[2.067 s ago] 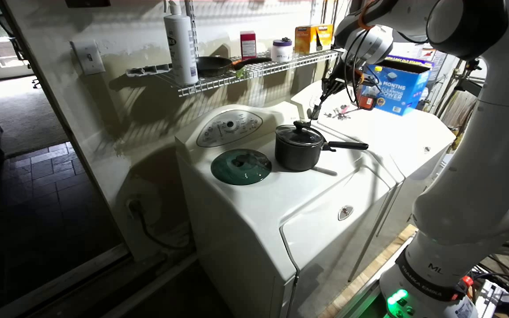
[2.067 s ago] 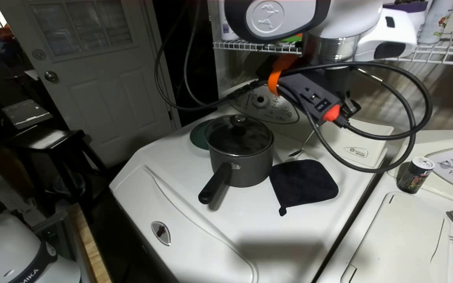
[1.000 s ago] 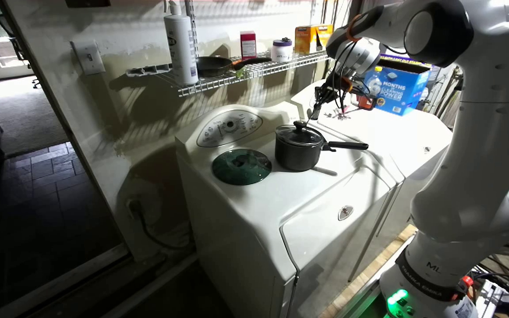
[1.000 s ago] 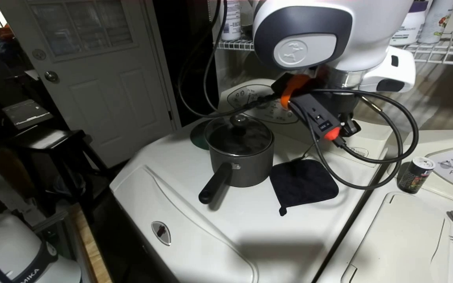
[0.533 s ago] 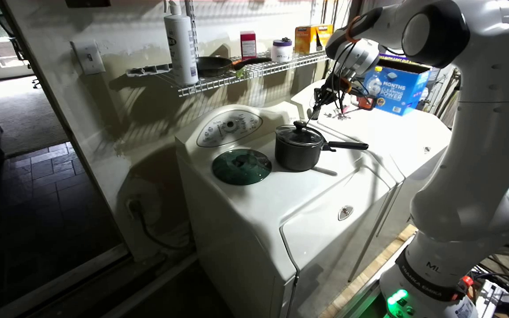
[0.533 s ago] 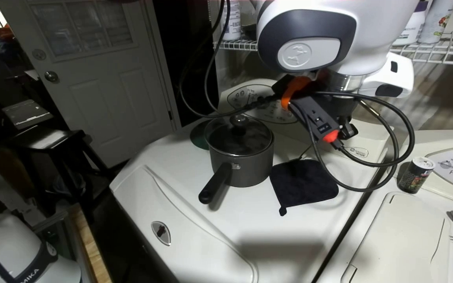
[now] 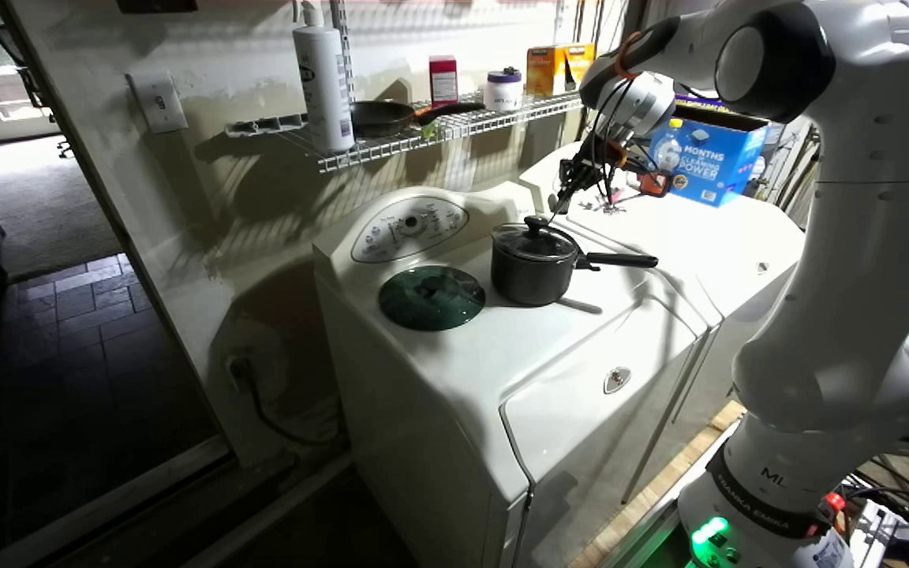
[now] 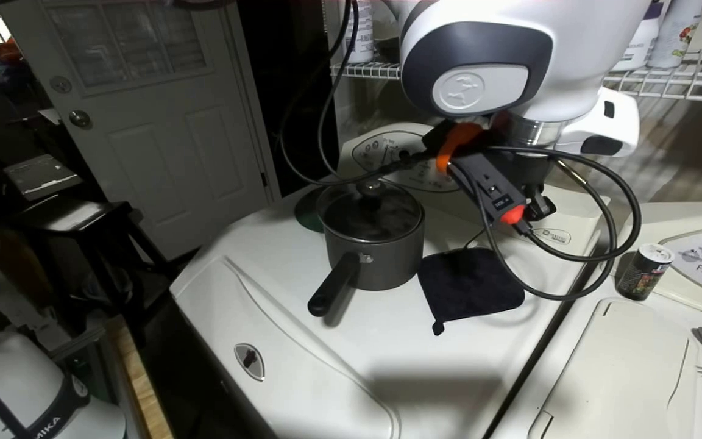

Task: Remove the spoon from the pot, put it on the pot holder, remove the lid from the pot and put it in the pot holder

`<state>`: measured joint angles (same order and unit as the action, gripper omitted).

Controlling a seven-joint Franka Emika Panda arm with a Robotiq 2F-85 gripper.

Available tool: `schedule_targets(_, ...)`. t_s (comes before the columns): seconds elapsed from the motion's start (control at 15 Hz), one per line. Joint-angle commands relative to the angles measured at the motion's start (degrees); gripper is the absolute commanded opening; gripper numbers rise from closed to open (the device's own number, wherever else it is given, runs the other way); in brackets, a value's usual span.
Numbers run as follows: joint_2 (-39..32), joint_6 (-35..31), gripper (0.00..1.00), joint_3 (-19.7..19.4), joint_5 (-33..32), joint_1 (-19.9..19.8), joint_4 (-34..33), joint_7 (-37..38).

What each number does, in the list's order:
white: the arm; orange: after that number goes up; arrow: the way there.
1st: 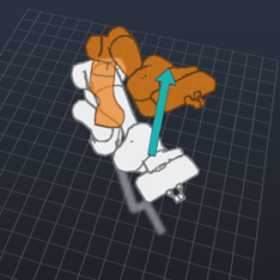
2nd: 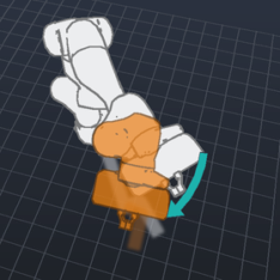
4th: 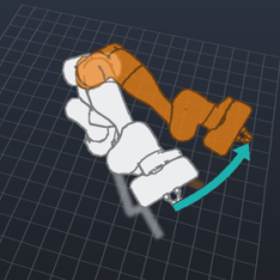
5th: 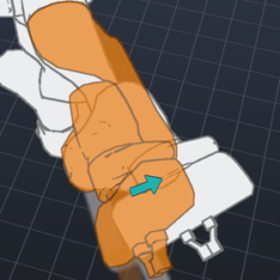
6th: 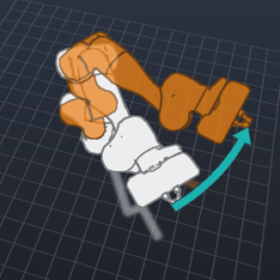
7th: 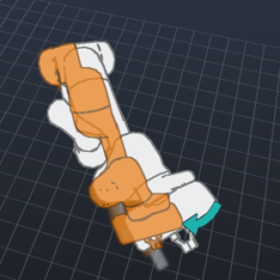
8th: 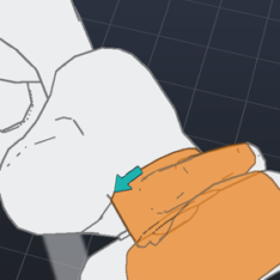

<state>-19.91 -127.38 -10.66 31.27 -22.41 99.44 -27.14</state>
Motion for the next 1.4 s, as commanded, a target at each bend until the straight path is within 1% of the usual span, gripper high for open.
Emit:
schedule_targets(0.0, -0.7, 1.7, 0.48, 0.6, -1.8, -0.9, -2.7, 2.0)
schedule_targets(0.33, -0.3, 1.7, 0.84, 0.5, -2.8, -0.9, -3.7, 2.2)
schedule_targets(0.47, -0.1, 1.6, 0.97, 0.5, -3.1, -0.9, -4.1, 2.3)
schedule_targets(0.53, 0.1, 1.5, 1.00, 0.5, -3.3, -0.9, -4.2, 2.4)
schedule_targets(0.8, 2.2, 1.2, 1.00, 0.4, -5.4, -0.4, -3.8, 2.7)
schedule_targets(1.13, 6.9, 0.3, 1.00, 0.1, -9.4, 1.0, -1.4, 2.1)
schedule_targets(1.27, 9.5, 0.1, 1.00, 0.0, -11.8, 2.0, 0.1, 2.1)
schedule_targets(1.33, 11.0, -0.4, 1.00, -0.3, -13.6, 2.8, 1.3, 3.7)
